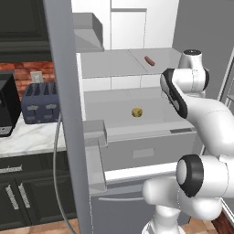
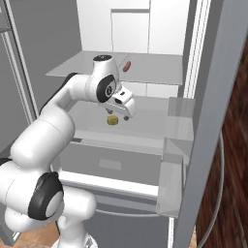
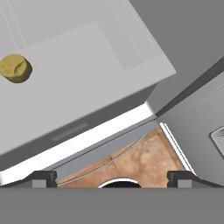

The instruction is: Retrieve the sausage and cheese from the fridge and place them on the cutting board on the counter.

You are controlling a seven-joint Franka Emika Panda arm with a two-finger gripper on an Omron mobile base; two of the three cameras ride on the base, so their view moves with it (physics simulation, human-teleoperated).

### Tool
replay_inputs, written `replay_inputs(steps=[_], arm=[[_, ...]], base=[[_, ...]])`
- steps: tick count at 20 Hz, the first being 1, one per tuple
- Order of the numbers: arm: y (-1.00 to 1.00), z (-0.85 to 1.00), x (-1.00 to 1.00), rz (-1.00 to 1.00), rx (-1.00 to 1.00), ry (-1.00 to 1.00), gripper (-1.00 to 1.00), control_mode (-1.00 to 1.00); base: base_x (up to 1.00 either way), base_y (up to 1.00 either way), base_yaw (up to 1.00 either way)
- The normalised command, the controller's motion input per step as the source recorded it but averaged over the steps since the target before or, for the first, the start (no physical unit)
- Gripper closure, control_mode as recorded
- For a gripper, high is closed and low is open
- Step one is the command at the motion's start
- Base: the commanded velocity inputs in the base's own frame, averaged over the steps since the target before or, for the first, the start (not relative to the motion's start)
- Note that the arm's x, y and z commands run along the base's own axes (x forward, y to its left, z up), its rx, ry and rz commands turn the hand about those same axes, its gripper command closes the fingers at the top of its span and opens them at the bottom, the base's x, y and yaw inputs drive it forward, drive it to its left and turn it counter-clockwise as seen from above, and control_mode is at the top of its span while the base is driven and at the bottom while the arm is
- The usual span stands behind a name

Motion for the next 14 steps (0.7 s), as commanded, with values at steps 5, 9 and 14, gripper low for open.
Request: replay_inputs(steps=[5, 9, 14], arm=[[0.00, 0.00, 0.00, 0.00, 0.00, 0.00, -1.00, 1.00], [0.00, 0.00, 0.00, 0.00, 0.00, 0.00, -1.00, 1.00], [0.00, 0.00, 0.00, 0.00, 0.00, 0.00, -1.00, 1.00]], base=[[0.00, 0.00, 0.00], [0.00, 0.00, 0.00], [0.00, 0.00, 0.00]])
